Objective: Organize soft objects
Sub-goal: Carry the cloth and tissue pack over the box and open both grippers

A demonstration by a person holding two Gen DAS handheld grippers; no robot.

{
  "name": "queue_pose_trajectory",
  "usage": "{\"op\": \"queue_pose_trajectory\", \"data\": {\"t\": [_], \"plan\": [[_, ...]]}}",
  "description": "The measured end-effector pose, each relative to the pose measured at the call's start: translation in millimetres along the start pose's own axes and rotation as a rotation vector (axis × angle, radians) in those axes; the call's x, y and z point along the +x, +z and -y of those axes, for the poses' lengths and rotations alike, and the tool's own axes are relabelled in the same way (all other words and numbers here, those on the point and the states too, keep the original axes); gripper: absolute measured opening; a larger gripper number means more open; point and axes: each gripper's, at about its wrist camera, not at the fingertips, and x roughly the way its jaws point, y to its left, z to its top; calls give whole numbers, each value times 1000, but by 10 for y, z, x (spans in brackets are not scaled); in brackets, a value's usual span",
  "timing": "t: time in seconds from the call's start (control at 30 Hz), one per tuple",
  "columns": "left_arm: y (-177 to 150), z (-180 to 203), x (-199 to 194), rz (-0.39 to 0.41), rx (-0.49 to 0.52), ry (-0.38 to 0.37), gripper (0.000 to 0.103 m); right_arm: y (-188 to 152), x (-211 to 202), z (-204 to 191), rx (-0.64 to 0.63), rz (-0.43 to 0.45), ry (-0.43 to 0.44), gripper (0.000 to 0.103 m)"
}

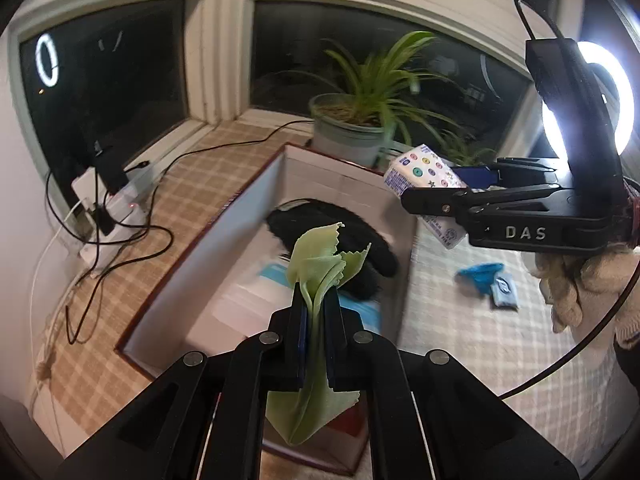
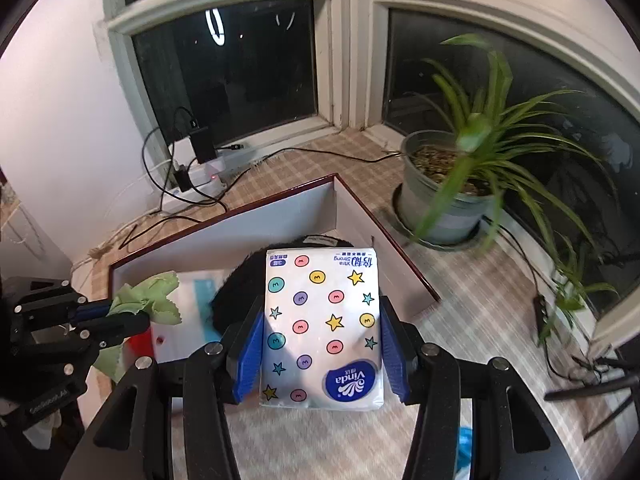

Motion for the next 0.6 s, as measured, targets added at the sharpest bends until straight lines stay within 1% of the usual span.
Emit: {"op": "queue_pose_trajectory", "data": {"t": [0.13, 0.2, 0.27, 0.33, 0.37, 0.43, 0.47, 0.5, 0.6], "plan": [[54, -147, 173, -24, -39, 11, 6, 138, 302, -4, -1, -31, 19, 48], [73, -185, 232, -32, -47, 8, 6, 177, 426, 6, 1, -49, 44, 48], [91, -197, 281, -38, -44, 12, 6, 203, 509, 13, 3, -52, 41, 49], [113, -196, 320, -39, -40, 10, 14, 231, 574, 29, 12, -53, 43, 50], [125, -189, 334, -39, -33, 10, 20, 242, 588, 36, 19, -53, 48, 51], [135, -180, 348, -37, -22, 11, 34, 263, 595, 64, 37, -43, 59, 62], [140, -180, 353, -39, -22, 10, 47, 269, 582, 75, 42, -36, 61, 63], [140, -185, 351, -39, -24, 15, 56, 275, 564, 81, 44, -29, 62, 65], [131, -216, 324, -28, -38, 21, 56, 286, 499, 78, 44, -15, 66, 65]]}}
